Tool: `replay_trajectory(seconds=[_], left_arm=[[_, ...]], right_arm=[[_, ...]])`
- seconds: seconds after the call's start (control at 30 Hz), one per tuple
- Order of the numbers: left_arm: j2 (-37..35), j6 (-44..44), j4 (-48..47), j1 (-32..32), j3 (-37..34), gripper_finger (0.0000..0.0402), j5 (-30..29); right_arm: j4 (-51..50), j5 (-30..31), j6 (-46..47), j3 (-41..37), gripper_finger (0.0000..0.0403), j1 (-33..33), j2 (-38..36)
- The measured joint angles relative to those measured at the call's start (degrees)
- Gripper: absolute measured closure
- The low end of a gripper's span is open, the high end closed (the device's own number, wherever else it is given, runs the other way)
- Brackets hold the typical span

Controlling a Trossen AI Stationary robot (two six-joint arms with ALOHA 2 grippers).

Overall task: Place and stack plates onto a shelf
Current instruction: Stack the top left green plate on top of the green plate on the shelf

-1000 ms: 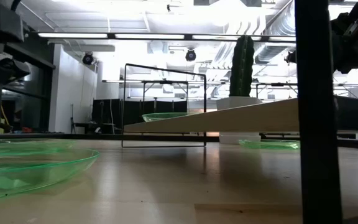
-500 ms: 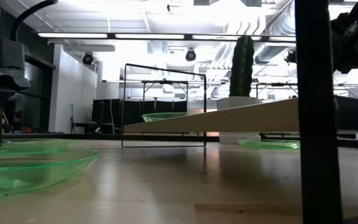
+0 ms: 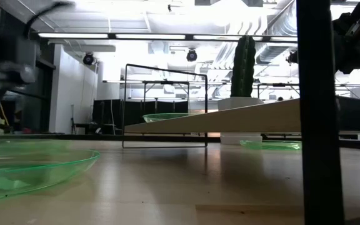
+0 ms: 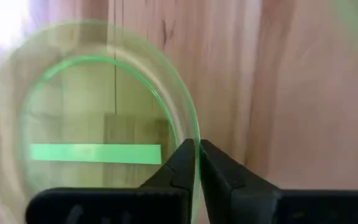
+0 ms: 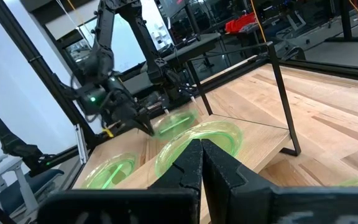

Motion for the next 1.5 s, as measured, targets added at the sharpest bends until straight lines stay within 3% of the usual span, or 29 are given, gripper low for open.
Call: replay_trajectory(seconds=[0.27,0.47,0.57,0.87,1.13,1.5], left_arm=[[-6.2,6.8,-9.4,0.0,11.3,0.0401,0.8],[-8.8,21.4,-9.8,1.4,22.3,0.0401,-2.5],[-6.2,32.1,-7.9,4.6,26.6,0.0401,-6.0],[8.9,57.4,4.1,17.0,35.4,0.0401,-4.6],[16.7,60.8,4.1,20.3,36.5,0.0401,-4.9],[20.0,60.9,5.5,20.6,36.6,0.0401,-8.8]], right_arm=[[0.0,0.0,-0.1,0.0,0.0402,0.0,0.0],[0.0,0.0,-0.1,0.0,0.0402,0.0,0.0],[0.0,0.0,0.0,0.0,0.0402,0.0,0.0],[0.0,0.0,0.0,0.0,0.0402,0.0,0.0],[0.0,0.0,-0.1,0.0,0.0402,0.0,0.0],[0.0,0.0,0.0,0.0,0.0402,0.0,0.0]])
